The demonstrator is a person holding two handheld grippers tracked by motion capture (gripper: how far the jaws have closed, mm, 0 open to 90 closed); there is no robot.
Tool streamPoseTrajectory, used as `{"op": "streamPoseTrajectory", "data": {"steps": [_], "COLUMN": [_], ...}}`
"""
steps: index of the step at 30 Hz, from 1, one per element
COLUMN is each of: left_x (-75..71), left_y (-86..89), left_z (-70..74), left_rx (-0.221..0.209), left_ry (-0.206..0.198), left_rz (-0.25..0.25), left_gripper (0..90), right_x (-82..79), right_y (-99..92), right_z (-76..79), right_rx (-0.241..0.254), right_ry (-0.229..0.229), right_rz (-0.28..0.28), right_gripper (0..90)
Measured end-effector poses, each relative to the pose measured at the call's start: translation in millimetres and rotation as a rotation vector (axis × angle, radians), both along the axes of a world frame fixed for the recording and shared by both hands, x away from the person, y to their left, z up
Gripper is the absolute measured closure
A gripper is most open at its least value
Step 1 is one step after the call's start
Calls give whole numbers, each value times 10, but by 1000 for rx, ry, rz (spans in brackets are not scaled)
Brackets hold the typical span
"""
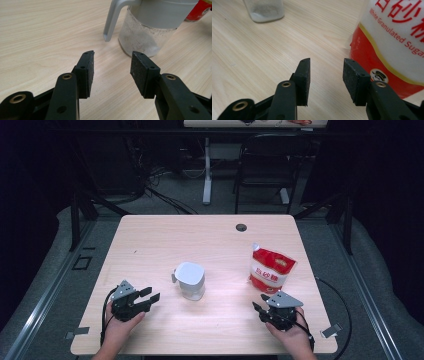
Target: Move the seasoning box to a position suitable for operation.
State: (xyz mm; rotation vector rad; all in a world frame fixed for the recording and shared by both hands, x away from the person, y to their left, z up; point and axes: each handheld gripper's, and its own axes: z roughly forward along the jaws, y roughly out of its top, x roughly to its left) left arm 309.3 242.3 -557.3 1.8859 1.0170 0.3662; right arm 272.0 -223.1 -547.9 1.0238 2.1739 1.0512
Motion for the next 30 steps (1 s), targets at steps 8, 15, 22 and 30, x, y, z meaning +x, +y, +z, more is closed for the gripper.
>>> {"op": "streamPoseTrajectory", "data": {"steps": [8, 15, 22, 30], "left_x": [-21, 26, 202, 388], "left_y": [-97, -194, -269, -513], "left_z": [21, 36, 191, 137], "left_rx": [51, 37, -5, 113], "left_ry": [-20, -36, -43, -28], "left_rz": [5, -2, 38, -8], "left_gripper": [506, 548, 606, 693], "right_x": [15, 12, 2, 5], "right_y": [-120, -83, -49, -76], "right_z": [13, 16, 21, 24], "right_rx": [58, 27, -2, 14], "right_ry": [7, -3, -6, -16], "right_rz": [-32, -19, 1, -4], "right_gripper": [647, 654, 632, 597]}}
